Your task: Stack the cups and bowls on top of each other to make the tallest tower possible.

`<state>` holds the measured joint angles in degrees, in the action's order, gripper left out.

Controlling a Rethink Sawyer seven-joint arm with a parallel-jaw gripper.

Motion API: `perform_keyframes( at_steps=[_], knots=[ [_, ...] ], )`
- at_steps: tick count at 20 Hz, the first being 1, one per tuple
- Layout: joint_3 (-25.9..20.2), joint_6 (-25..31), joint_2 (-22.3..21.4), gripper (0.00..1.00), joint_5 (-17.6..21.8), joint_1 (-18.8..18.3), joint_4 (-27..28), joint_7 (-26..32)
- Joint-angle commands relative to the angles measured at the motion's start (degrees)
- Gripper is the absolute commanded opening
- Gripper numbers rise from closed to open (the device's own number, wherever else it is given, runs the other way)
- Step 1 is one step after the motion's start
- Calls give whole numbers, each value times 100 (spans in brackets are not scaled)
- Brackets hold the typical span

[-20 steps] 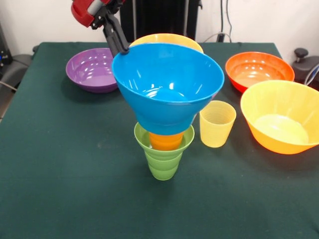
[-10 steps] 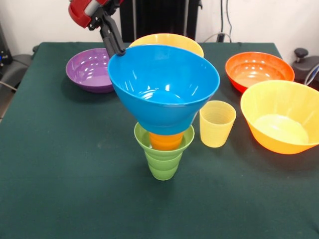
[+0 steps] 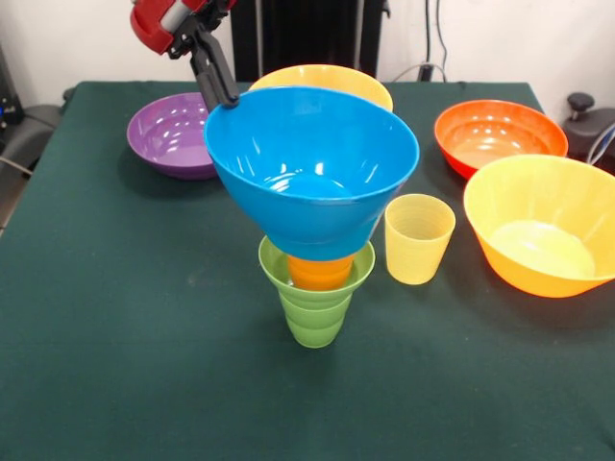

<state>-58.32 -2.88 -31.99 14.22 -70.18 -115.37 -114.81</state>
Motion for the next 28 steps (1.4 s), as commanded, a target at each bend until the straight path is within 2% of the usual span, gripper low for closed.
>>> perform_keyframes(
  at_steps=[1,18,28],
  knots=[
    [401,-207,-143,0,250,314,-347,-645],
    [486,-321,-256,0,216,386,-430,-739],
    [695,-616,-413,0,157,595,-571,-847]
  ],
)
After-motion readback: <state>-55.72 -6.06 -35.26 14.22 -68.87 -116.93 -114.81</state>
